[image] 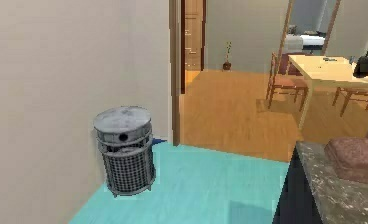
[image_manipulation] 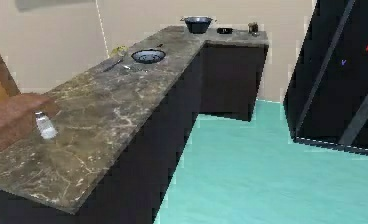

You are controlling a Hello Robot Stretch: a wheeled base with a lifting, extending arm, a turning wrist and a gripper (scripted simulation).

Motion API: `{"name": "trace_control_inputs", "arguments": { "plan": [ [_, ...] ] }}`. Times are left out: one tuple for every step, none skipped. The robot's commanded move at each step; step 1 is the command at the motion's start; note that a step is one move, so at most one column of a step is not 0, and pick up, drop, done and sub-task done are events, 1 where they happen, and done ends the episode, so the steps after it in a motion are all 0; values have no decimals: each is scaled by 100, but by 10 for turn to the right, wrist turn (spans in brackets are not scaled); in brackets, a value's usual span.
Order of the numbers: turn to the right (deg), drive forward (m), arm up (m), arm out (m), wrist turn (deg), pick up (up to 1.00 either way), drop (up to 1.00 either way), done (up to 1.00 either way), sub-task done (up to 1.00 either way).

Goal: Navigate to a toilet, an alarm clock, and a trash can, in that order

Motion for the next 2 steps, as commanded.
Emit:
{"name": "trace_control_inputs", "arguments": {
  "plan": [
    [0, 100, 0, 0, 0, 0, 0, 0, 0],
    [90, 0, 0, 0, 0, 0, 0, 0, 0]
  ]
}}
